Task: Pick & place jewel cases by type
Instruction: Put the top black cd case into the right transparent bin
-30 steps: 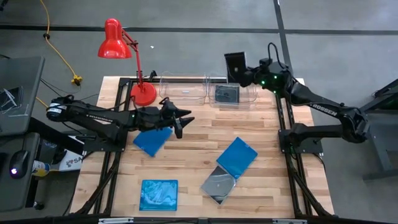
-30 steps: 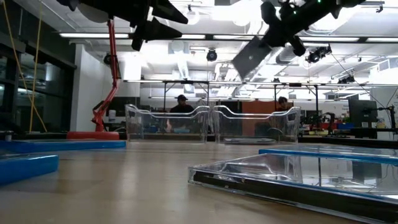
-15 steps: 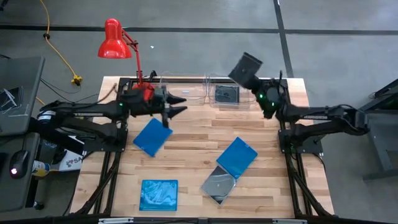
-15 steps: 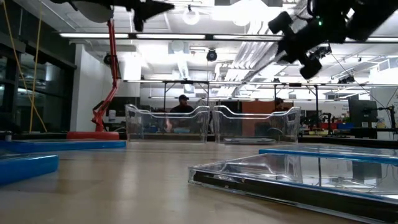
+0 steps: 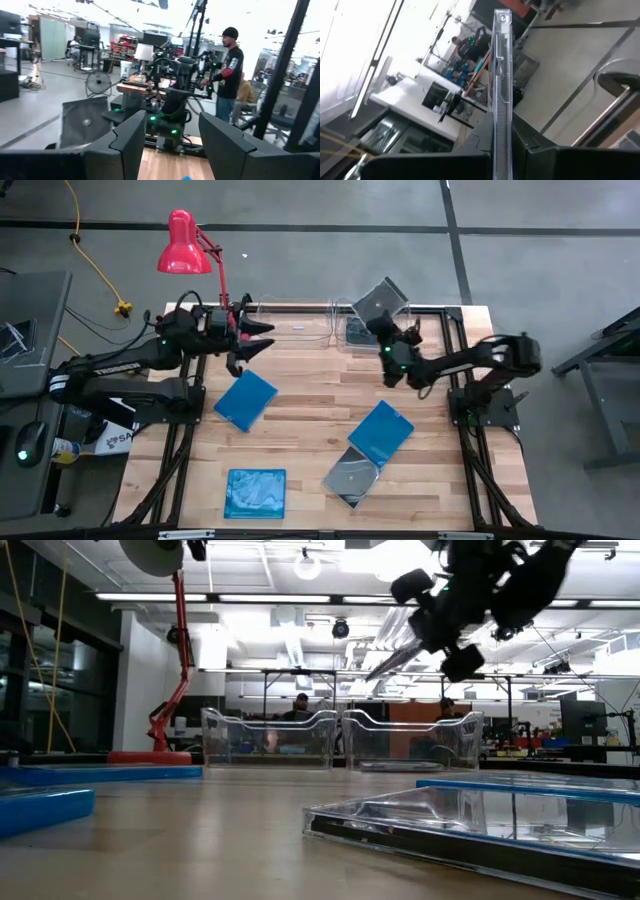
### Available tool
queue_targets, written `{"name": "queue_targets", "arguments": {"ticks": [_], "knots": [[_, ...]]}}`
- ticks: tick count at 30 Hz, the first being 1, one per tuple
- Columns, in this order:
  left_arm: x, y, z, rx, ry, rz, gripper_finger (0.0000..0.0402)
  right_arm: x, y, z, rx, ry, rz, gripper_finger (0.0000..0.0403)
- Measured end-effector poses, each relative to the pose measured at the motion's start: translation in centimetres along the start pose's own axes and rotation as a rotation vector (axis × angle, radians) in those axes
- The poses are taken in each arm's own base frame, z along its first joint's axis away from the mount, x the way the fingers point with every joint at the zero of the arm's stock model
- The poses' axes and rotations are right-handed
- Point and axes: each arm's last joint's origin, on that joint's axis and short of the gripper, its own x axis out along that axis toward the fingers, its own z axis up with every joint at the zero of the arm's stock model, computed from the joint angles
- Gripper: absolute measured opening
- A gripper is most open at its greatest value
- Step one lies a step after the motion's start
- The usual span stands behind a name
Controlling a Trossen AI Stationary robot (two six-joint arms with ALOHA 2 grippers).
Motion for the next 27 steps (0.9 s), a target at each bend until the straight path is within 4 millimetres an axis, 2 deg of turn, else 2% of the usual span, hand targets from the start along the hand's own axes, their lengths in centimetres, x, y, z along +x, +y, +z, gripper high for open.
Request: {"name": "queue_targets", "arguments": {"ticks": [4, 8, 12, 19, 27], "knots": [[-0.9, -0.3, 0.6, 0.004, -0.018, -0.026, 0.0182, 0.2, -0.1, -1.6, 0.049, -0.041, -0.024, 0.0008], [-1.8, -0.7, 1.2, 0.012, -0.052, -0.033, 0.0182, 0.3, -0.5, -2.5, 0.122, -0.123, -0.085, 0.0008], [-2.7, -1.0, 1.8, 0.038, -0.078, -0.046, 0.0182, 0.3, -0.9, -3.6, 0.156, -0.129, -0.088, 0.0008], [-3.7, -1.1, 1.8, 0.048, -0.06, -0.035, 0.0182, 0.5, -0.3, -6.2, 0.163, -0.123, -0.084, 0.0008], [-4.1, -1.3, 2.0, 0.021, -0.071, -0.034, 0.0182, 1.2, -0.1, -6.6, 0.137, -0.138, -0.092, 0.0008]]}}
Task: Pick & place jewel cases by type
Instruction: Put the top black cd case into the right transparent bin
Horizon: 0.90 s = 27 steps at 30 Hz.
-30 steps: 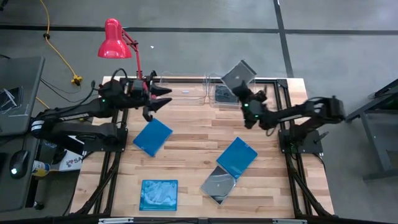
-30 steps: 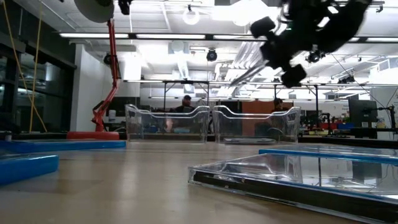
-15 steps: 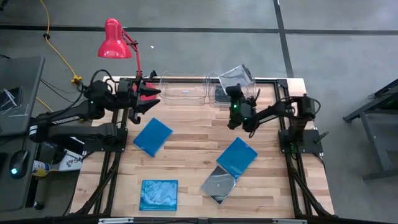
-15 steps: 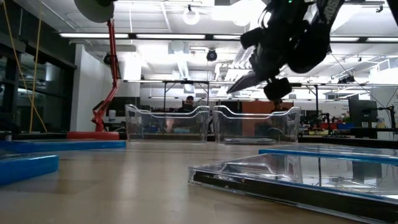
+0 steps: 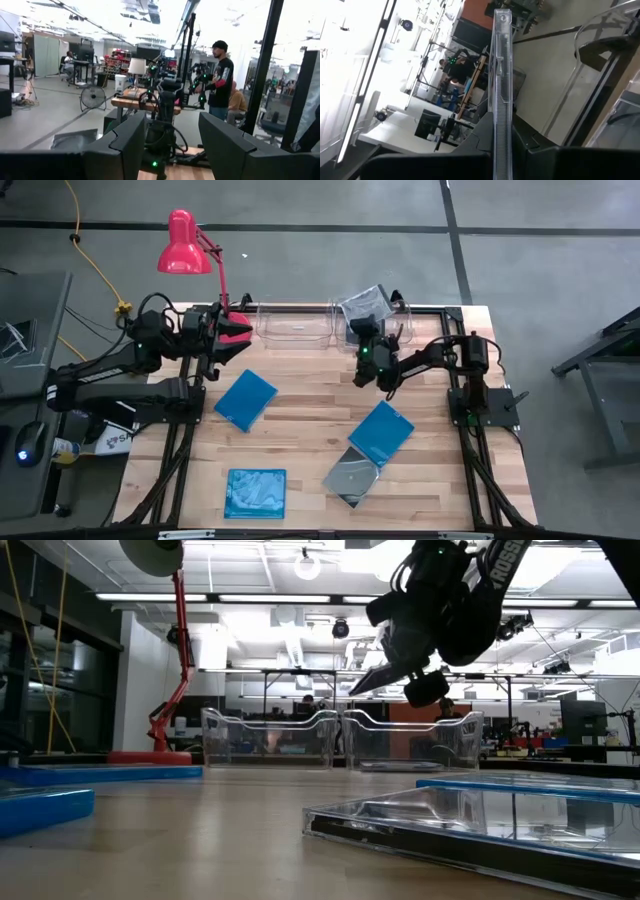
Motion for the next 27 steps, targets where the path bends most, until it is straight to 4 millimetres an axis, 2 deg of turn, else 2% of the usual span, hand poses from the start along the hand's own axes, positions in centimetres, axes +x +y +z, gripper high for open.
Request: {"name": "queue_targets", "arguments": {"ticks": [6, 17, 27], "knots": [[-0.5, -0.1, 0.3, -0.01, -0.021, 0.006, 0.0182, 0.4, -0.2, 0.1, -0.032, -0.01, -0.003, 0.0008], [-0.8, -0.3, 0.6, -0.01, -0.033, -0.013, 0.0182, -0.8, -3.4, 1.1, -0.138, 0.023, 0.01, 0.0008], [-0.8, -0.2, 0.1, -0.021, 0.017, 0.0, 0.0182, 0.0, -4.3, 1.5, -0.189, 0.0, 0.001, 0.0008]]}}
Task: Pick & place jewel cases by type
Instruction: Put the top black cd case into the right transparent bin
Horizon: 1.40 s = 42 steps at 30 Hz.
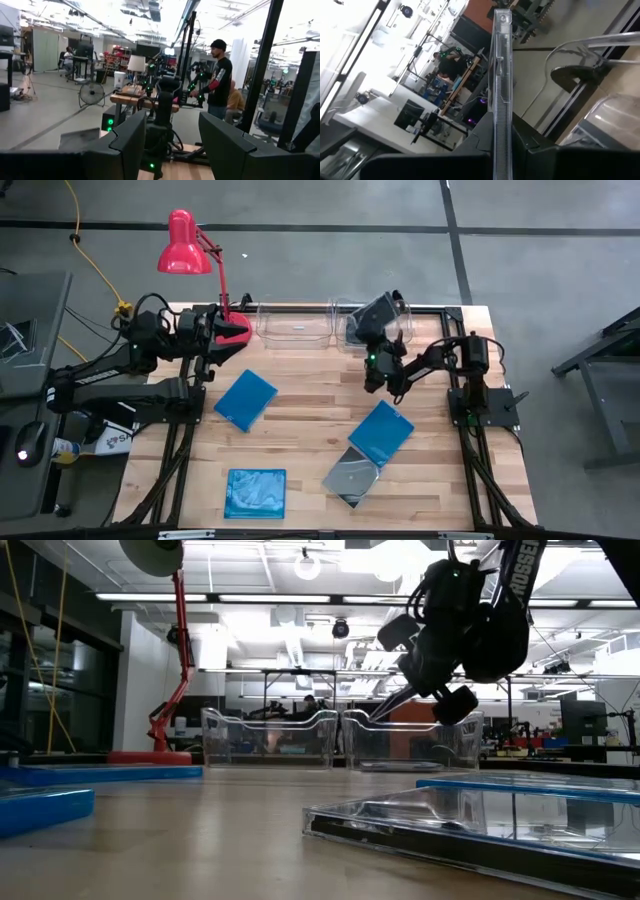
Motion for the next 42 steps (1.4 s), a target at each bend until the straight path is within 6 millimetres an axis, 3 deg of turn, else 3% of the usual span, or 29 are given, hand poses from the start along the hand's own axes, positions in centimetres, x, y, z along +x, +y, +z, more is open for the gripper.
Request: {"name": "queue_targets", "arguments": {"ticks": [12, 19, 27, 36, 42], "knots": [[0.0, 0.0, 0.0, 0.002, 0.001, 0.004, 0.0182, 0.2, -0.5, -0.5, -0.063, 0.002, 0.003, 0.0009], [0.0, 0.1, -0.3, -0.003, 0.026, 0.027, 0.0182, 1.0, -1.1, -1.3, -0.12, 0.087, 0.064, 0.0032], [0.0, 0.1, -0.3, -0.002, 0.025, 0.03, 0.0182, 2.3, -1.8, -1.9, -0.125, 0.171, 0.09, 0.0009], [0.0, 0.2, -0.6, -0.009, 0.053, 0.036, 0.0182, 3.1, -1.9, -1.8, -0.14, 0.148, 0.073, 0.0034], [0.0, 0.2, -0.7, -0.012, 0.068, 0.046, 0.0182, 3.2, -2.4, -2.1, -0.198, 0.208, 0.085, 0.0017]]}}
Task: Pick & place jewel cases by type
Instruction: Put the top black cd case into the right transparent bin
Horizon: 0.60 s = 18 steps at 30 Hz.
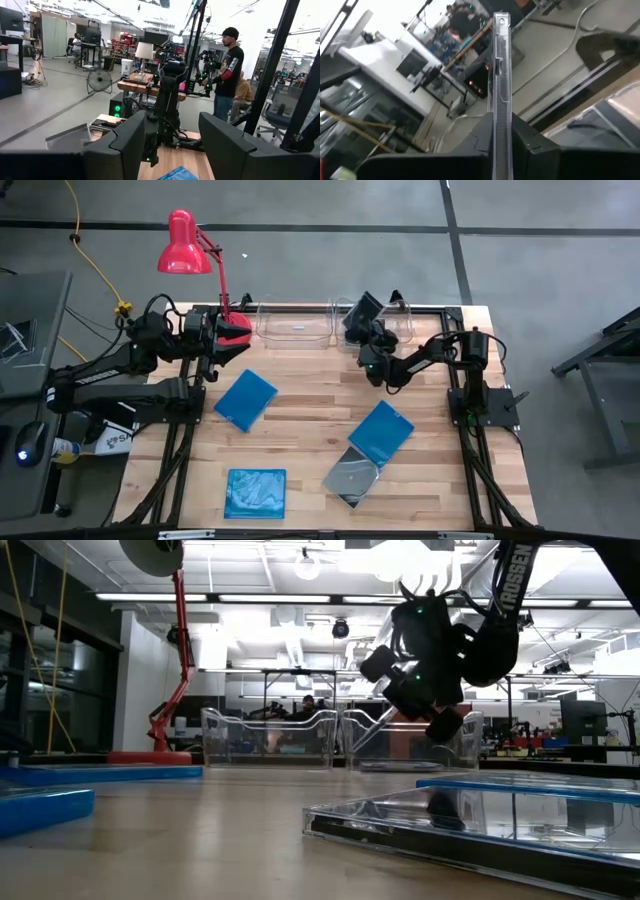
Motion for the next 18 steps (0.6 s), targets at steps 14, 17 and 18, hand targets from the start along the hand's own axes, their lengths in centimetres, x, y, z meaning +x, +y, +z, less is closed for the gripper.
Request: {"name": "queue_targets", "arguments": {"ticks": [14, 17, 18], "knots": [[-0.01, 0.03, 0.02, 0.003, -0.003, 0.012, 0.0182, 1.01, -0.08, 0.0, -0.008, 0.094, 0.04, 0.0075], [0.0, 0.03, 0.01, 0.001, -0.003, 0.012, 0.0182, 0.8, -0.19, -0.26, -0.055, 0.127, 0.057, 0.0086], [-0.01, 0.03, 0.02, 0.001, -0.003, 0.012, 0.0182, 0.68, -0.14, -0.3, -0.06, 0.138, 0.065, 0.0089]]}}
